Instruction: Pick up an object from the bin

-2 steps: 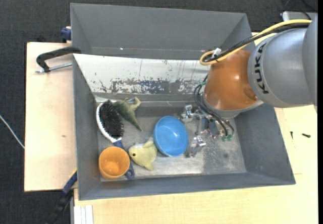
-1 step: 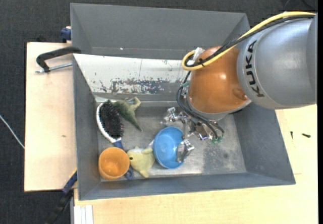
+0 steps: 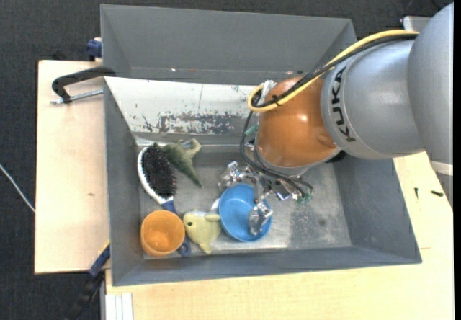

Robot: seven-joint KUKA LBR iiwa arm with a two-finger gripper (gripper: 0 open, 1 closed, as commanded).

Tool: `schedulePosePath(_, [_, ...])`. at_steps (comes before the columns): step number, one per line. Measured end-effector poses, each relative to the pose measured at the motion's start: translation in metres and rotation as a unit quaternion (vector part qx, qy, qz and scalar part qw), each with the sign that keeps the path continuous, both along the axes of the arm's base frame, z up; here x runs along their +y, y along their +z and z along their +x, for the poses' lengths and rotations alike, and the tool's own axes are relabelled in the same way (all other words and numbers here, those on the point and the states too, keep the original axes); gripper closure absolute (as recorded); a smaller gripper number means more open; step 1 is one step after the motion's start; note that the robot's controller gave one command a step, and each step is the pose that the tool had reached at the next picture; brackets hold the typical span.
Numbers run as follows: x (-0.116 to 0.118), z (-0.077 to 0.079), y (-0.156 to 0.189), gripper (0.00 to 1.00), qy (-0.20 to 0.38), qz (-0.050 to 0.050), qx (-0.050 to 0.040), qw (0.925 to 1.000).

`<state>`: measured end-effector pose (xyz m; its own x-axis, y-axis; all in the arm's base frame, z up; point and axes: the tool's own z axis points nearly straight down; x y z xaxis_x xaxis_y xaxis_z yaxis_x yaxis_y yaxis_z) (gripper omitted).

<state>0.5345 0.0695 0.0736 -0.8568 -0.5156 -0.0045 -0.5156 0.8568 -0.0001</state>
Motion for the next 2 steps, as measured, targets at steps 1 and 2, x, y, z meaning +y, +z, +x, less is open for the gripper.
schedulePosePath(1, [0.001, 0.006, 0.005, 1.00, 0.000, 0.002, -0.0105, 0.9999])
schedulePosePath(2, [0.007, 0.010, 0.131, 1.00, 0.107, 0.000, -0.0053, 0.9943])
